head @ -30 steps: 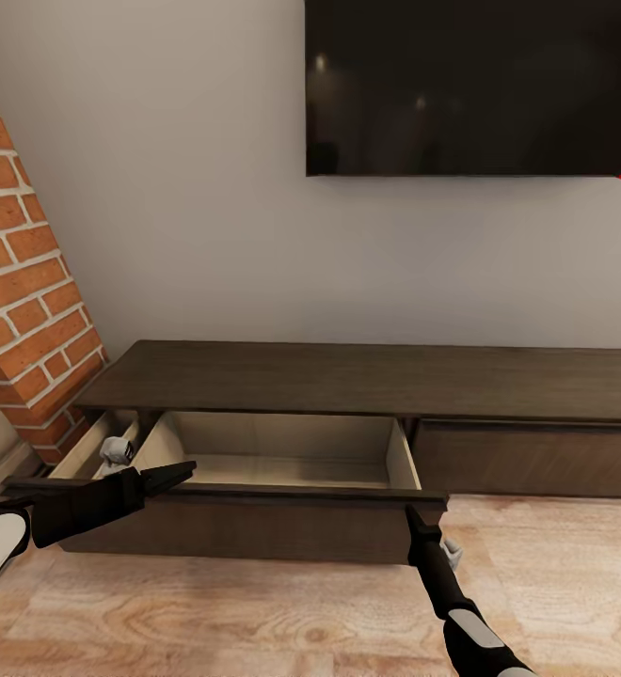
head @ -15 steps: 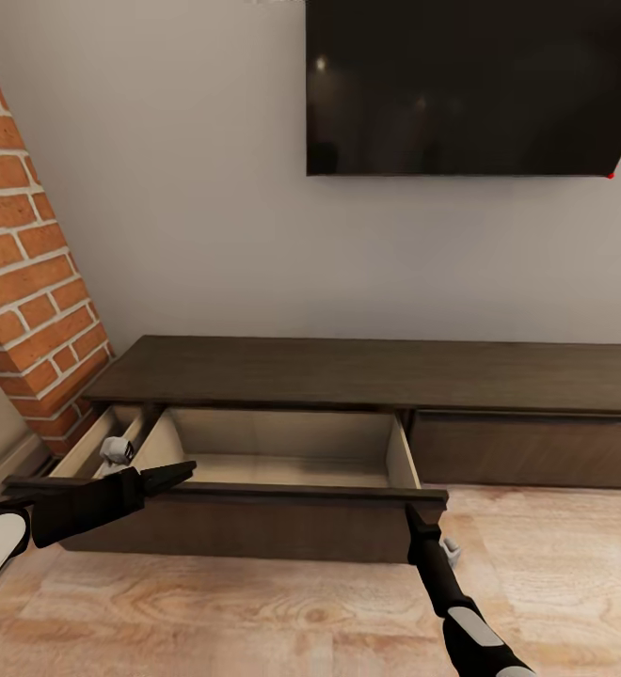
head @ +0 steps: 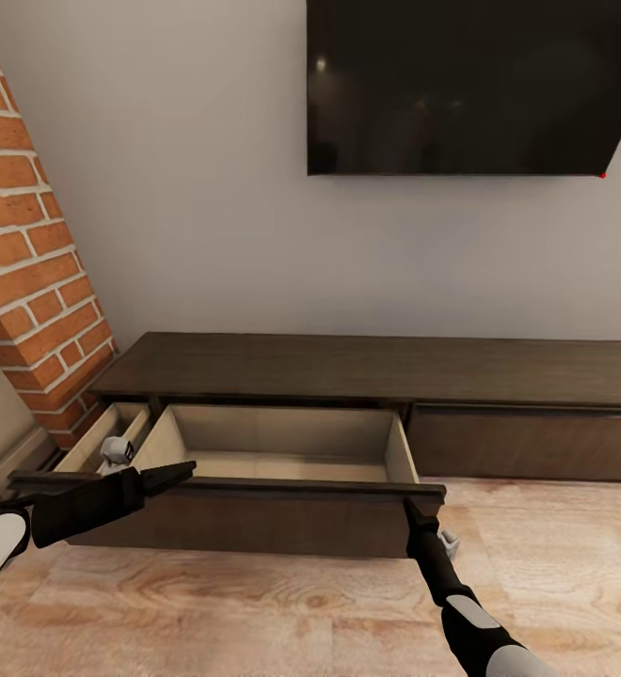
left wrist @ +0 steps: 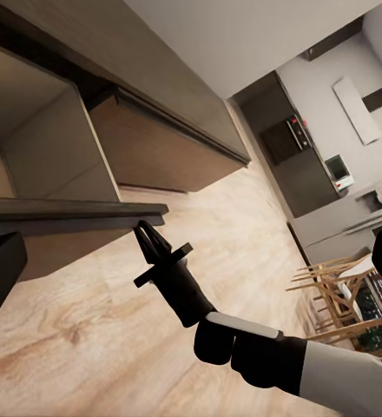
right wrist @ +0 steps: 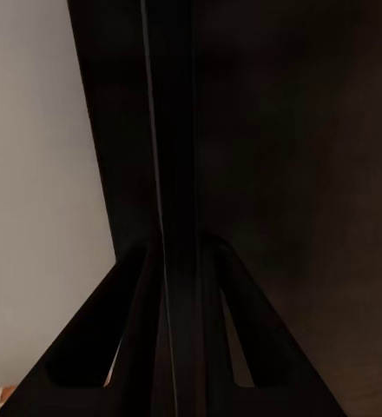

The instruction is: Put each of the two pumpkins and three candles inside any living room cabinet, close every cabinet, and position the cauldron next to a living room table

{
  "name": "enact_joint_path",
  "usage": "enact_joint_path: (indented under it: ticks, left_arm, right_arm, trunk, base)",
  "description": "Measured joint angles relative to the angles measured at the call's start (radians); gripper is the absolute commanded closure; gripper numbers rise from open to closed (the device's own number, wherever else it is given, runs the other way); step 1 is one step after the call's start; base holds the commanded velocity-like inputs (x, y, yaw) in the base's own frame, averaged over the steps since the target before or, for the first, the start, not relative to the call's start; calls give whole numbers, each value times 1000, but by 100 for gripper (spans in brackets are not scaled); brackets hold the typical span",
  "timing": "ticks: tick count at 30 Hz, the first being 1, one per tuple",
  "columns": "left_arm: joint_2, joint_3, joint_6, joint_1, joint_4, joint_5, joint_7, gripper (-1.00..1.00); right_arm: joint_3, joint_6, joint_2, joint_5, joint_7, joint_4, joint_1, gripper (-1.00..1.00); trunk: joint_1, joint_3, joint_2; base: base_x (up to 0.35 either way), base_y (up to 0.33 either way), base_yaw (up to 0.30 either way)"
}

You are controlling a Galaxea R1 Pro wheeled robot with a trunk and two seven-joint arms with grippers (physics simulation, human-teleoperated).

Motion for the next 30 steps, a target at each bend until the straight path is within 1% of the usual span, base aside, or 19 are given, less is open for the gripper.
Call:
enact_joint_path:
  ticks: [10, 11, 12, 13, 18, 30]
  left_arm:
    - [0, 0, 0, 0, 0, 0, 0, -100]
    - [0, 0, 0, 0, 0, 0, 0, -100]
    - [0, 0, 0, 0, 0, 0, 0, -100]
    - [0, 1, 0, 0, -1, 0, 0, -100]
    - [0, 0, 0, 0, 0, 0, 0, -100]
    - [0, 0, 0, 0, 0, 0, 0, -100]
  right_arm:
    - [-1, 0, 0, -1, 2, 3, -1, 100]
    - [-1, 0, 0, -1, 2, 3, -1, -100]
    - [-33, 3, 0, -7, 11, -18, 33, -100]
    - [-40, 2, 0, -7, 7, 5, 62, -100]
    - [-40, 2, -1, -8, 6, 7, 62, -100]
    - [-38, 2, 0, -8, 5, 7, 62, -100]
  trunk:
    - [0, 0, 0]
    - [0, 0, 0]
    - [0, 0, 0]
    - [0, 0, 0]
    - [0, 0, 0]
    - [0, 0, 0]
  base:
    - [-2, 0, 0]
    - [0, 0, 0]
    - [0, 0, 0]
    - [0, 0, 0]
    - [-43, 0, 0]
    - [-175, 0, 0]
